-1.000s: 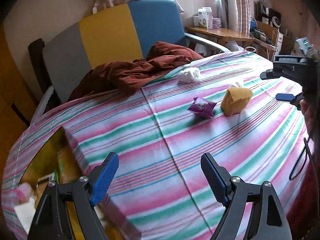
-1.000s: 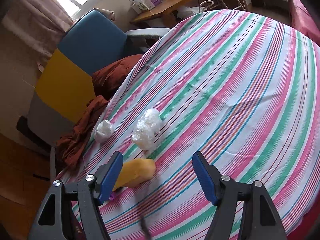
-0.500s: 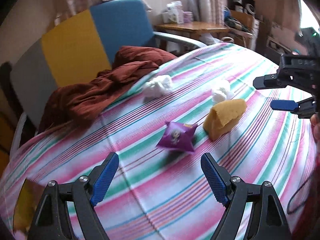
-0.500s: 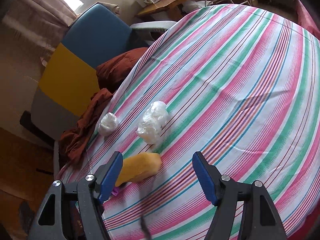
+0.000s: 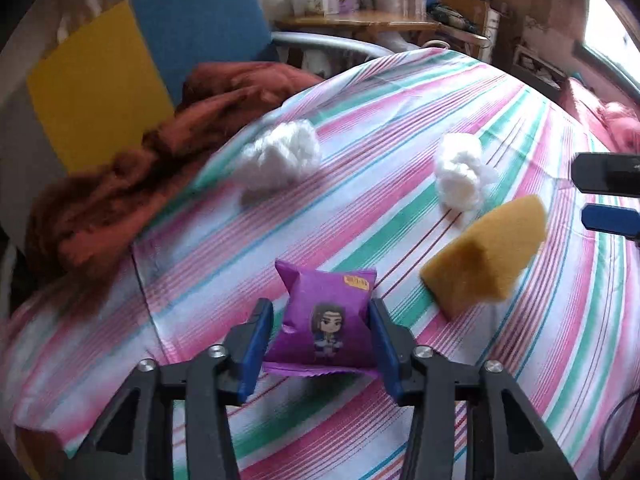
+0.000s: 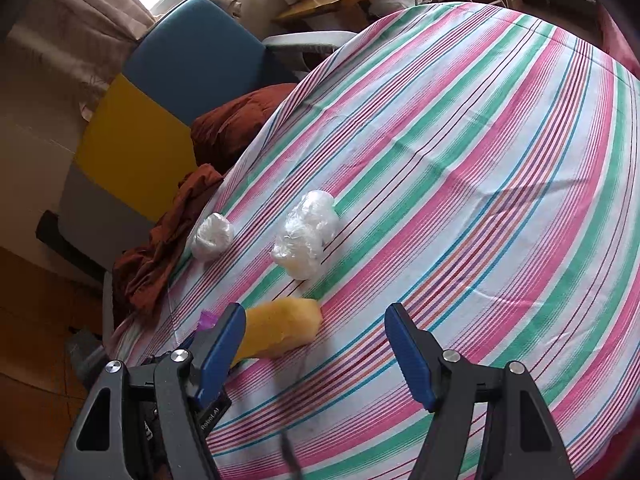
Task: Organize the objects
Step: 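Grasp the purple snack packet with the left gripper, then hold the purple packet in the left gripper while the right grasps a white plastic bundle, then carry the purple packet and plastic bundle to the gold tray and release both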
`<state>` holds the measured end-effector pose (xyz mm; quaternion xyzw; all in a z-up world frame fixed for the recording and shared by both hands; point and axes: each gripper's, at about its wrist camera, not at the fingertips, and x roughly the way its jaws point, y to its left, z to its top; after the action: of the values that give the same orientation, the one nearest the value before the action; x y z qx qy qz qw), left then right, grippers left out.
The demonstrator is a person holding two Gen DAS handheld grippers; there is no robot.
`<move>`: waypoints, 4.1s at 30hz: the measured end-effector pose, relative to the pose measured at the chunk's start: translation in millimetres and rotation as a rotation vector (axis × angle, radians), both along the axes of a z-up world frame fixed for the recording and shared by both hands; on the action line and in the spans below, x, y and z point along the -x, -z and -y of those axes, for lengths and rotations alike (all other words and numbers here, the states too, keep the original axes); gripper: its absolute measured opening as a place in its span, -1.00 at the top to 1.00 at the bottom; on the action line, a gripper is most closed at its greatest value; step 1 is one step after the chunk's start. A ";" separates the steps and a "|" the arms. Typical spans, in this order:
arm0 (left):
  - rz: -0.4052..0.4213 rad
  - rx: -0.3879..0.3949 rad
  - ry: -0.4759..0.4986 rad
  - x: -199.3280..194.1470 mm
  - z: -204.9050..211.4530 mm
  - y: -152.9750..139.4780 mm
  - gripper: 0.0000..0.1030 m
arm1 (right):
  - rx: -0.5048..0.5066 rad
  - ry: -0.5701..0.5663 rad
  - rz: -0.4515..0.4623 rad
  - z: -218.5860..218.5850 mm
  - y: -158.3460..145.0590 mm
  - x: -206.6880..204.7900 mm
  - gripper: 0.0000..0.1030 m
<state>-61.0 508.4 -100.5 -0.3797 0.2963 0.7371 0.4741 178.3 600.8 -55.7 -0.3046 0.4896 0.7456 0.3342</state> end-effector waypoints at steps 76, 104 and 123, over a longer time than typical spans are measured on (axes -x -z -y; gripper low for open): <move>0.008 -0.083 -0.281 -90.3 122.9 4.0 0.07 | -0.039 -0.370 0.293 48.5 29.8 35.7 0.19; -0.016 -0.171 -0.293 -97.6 135.9 11.3 0.06 | -0.092 -0.467 0.411 57.7 49.7 68.7 -0.02; -0.027 -0.155 -0.284 -97.5 134.0 10.4 0.07 | -0.111 -0.458 0.396 50.1 46.4 68.2 0.28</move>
<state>36.5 374.4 -110.8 -0.3701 0.1884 0.8223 0.3890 110.1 550.7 -102.1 -0.5276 0.2920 0.7534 0.2624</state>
